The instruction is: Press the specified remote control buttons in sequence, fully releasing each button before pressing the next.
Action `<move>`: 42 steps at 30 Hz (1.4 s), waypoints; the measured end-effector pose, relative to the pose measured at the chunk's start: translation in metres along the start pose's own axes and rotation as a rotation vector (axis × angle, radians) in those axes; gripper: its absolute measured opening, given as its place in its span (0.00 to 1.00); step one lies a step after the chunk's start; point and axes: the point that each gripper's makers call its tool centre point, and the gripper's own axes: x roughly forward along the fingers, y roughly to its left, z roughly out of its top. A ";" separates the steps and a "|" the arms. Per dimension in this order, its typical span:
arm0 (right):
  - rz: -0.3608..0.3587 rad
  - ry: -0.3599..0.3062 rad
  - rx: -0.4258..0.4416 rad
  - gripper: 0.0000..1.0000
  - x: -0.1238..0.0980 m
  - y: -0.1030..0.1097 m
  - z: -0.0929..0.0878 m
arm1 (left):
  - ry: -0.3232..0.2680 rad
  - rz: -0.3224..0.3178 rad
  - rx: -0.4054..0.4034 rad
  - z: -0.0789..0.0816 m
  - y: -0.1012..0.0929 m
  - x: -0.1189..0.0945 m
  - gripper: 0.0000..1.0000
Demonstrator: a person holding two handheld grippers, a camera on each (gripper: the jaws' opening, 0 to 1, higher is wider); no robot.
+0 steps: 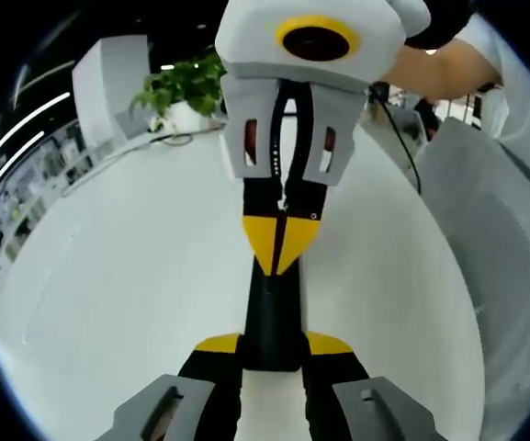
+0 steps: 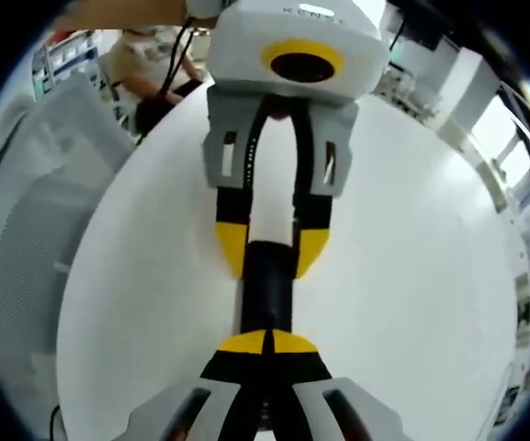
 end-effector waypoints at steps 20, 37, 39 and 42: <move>0.002 0.033 -0.006 0.00 0.000 0.000 0.000 | 0.004 -0.001 -0.001 0.000 0.000 -0.001 0.24; -0.034 0.026 -0.033 0.00 -0.001 0.000 0.001 | 0.014 -0.005 0.003 0.001 0.000 -0.001 0.24; -0.037 0.024 -0.046 0.00 -0.002 -0.001 0.001 | 0.014 -0.005 0.002 0.001 0.000 -0.001 0.24; -0.046 0.010 -0.042 0.00 -0.004 -0.002 0.003 | 0.012 -0.004 0.002 0.001 0.000 0.000 0.24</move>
